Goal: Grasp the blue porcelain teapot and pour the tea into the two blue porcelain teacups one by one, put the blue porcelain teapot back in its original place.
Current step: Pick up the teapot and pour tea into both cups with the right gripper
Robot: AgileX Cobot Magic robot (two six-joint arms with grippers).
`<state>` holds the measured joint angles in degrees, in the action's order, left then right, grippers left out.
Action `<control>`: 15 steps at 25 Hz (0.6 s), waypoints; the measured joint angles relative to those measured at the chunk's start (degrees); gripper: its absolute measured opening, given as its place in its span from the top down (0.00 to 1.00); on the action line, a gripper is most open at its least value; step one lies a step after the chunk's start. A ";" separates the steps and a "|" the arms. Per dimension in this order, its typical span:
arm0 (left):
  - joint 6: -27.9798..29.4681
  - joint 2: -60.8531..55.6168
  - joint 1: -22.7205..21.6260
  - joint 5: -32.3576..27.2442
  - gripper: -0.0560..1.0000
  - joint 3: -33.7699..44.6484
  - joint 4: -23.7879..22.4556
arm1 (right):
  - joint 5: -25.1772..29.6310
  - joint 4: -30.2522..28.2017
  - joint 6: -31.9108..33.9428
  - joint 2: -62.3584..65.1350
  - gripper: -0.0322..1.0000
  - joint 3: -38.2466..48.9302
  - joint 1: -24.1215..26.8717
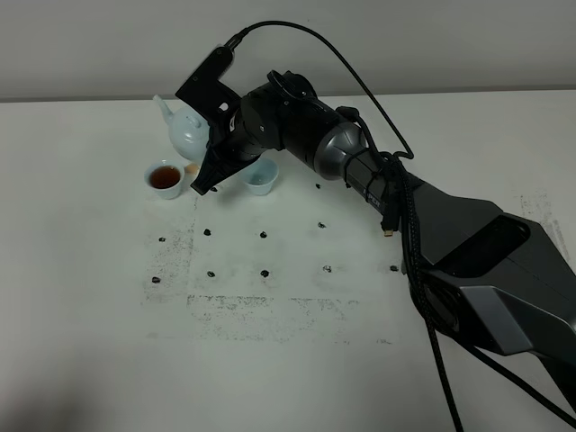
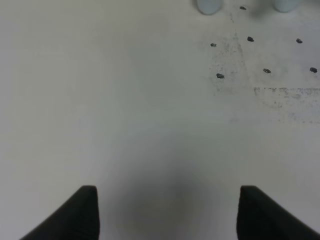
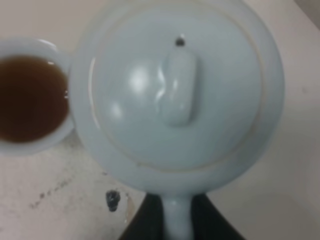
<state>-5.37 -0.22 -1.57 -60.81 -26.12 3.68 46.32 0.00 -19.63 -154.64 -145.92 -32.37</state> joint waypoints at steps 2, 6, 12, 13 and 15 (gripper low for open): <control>0.00 0.00 0.00 0.00 0.38 0.00 0.00 | 0.76 -0.46 -0.58 0.24 0.89 0.00 0.00; 0.00 0.00 0.00 0.00 0.38 0.00 0.00 | 3.55 -1.17 -2.07 3.14 0.89 0.07 0.04; 0.00 0.00 0.00 0.00 0.38 0.00 0.00 | 9.87 -3.76 -6.61 11.83 0.89 -0.04 0.70; 0.00 0.00 0.00 0.00 0.38 0.00 0.00 | 11.36 -4.20 -6.94 12.72 0.89 -0.11 1.11; 0.00 0.00 0.00 0.00 0.38 0.00 0.00 | 14.66 -4.99 -8.00 14.23 0.89 -0.11 1.93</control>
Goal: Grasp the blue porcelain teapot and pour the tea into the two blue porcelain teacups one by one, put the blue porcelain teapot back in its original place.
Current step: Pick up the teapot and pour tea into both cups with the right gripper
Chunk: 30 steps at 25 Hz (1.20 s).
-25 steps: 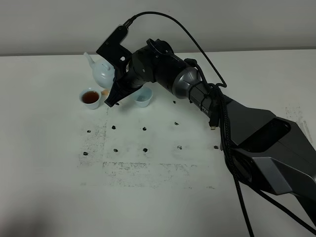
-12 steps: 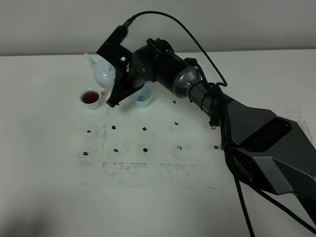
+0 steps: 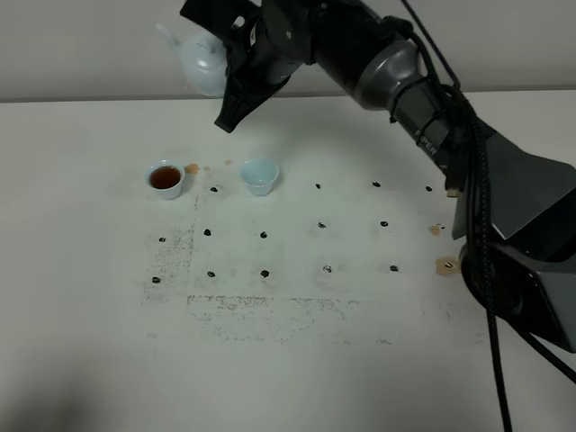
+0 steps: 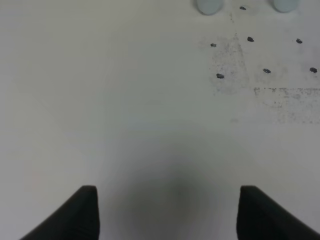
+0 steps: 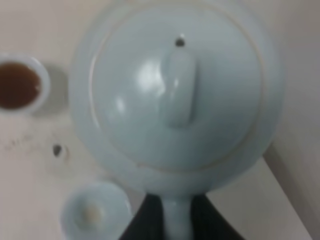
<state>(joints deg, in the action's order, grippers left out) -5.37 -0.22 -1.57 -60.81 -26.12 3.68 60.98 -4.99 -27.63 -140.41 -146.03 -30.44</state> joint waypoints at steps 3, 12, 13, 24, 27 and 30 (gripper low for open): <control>0.00 0.00 0.00 0.00 0.38 0.00 0.00 | 6.07 -1.33 -1.52 0.79 0.89 0.00 1.30; -0.05 0.00 0.00 0.00 0.38 0.00 0.00 | 10.35 -3.76 -3.00 4.04 0.89 0.05 3.14; -0.05 0.00 0.00 0.00 0.38 0.00 0.00 | 10.35 -3.85 -2.84 4.53 0.89 0.05 3.39; -0.05 0.00 0.00 0.00 0.38 0.00 0.00 | 10.59 -4.54 -2.01 8.59 0.89 0.05 5.03; -0.05 0.00 0.00 0.00 0.38 0.00 0.00 | 10.59 -4.72 -2.01 9.52 0.89 0.05 5.09; -0.05 0.00 0.00 0.00 0.38 0.00 0.00 | 10.65 -4.67 -1.68 9.90 0.89 0.05 5.09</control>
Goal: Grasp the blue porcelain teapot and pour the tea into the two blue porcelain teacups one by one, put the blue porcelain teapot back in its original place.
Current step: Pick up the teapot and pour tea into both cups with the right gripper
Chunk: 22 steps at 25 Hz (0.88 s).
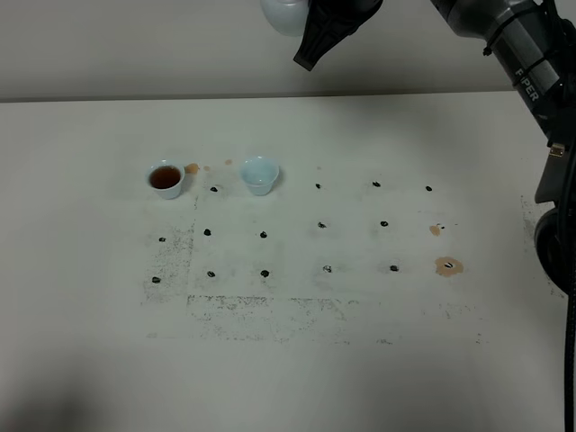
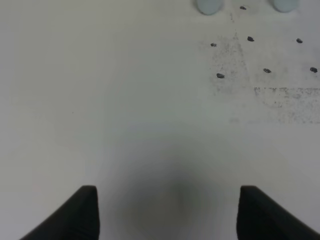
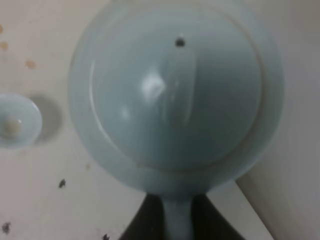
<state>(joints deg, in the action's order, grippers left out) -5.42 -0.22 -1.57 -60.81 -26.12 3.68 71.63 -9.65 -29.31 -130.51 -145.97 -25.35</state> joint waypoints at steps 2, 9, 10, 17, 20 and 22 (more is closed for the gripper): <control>0.00 0.00 0.00 0.00 0.38 0.00 0.00 | 0.00 0.06 0.22 0.22 0.89 0.00 0.00; 0.00 0.00 0.00 0.00 0.38 0.00 0.00 | -0.28 -0.13 0.31 1.74 0.89 2.84 0.12; 0.00 0.00 0.00 0.00 0.38 0.00 0.00 | -0.28 -0.36 0.07 2.68 0.89 5.13 0.12; 0.06 0.00 0.00 0.00 0.38 0.00 0.00 | -0.11 -6.92 0.70 10.57 0.89 23.03 0.12; 0.06 0.00 0.00 0.00 0.38 0.00 0.00 | -0.51 -11.45 3.18 14.51 0.89 30.31 0.12; 0.01 0.00 0.00 0.00 0.38 0.00 0.00 | -0.71 -14.04 5.42 16.93 0.89 36.06 0.12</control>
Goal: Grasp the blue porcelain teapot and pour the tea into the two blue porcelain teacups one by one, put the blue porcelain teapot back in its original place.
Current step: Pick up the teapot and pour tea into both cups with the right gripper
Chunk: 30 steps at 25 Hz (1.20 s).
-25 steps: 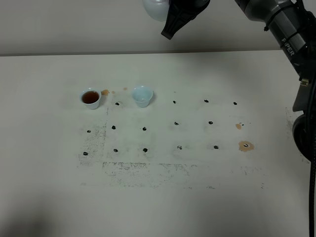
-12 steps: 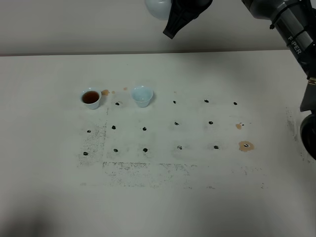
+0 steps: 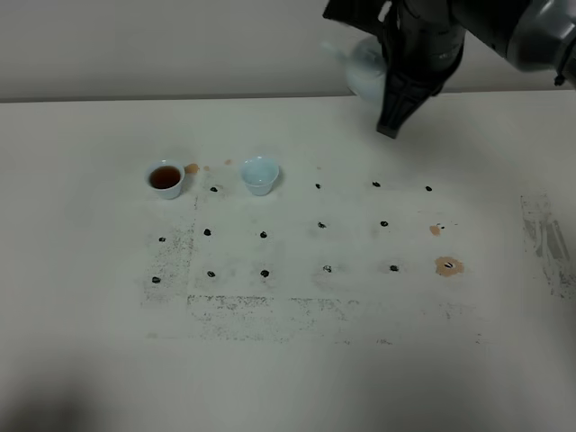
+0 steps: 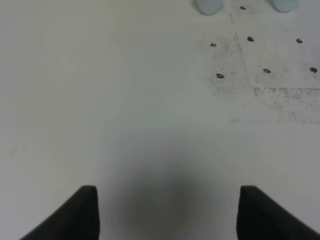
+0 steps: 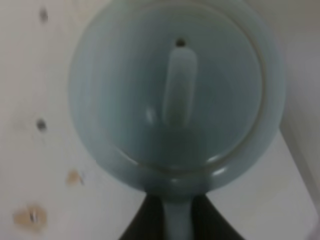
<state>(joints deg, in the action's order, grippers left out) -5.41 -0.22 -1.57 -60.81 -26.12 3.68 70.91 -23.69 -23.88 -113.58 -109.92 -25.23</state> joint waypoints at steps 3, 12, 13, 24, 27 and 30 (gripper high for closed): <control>0.00 0.00 0.00 0.00 0.38 0.00 0.00 | -2.51 -2.50 3.60 3.70 0.89 8.97 0.11; 0.08 0.00 0.00 0.00 0.38 0.00 0.00 | -10.14 1.18 10.06 11.74 0.89 23.98 0.17; 0.08 0.00 0.00 0.00 0.38 0.00 0.00 | -10.36 1.60 10.11 11.79 0.89 24.05 0.17; 0.08 0.00 0.00 0.00 0.38 0.00 0.00 | -18.37 4.45 8.08 11.79 0.89 24.35 0.17; 0.08 0.00 0.00 0.00 0.38 0.00 0.00 | -20.38 4.69 6.81 11.38 0.89 24.35 0.17; 0.08 0.00 0.00 0.00 0.38 0.00 0.00 | -21.57 4.76 5.78 9.37 0.89 23.95 0.17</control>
<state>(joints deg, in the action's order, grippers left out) -5.34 -0.22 -1.57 -60.81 -26.12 3.68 49.34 -18.93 -18.11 -104.21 -85.97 -25.06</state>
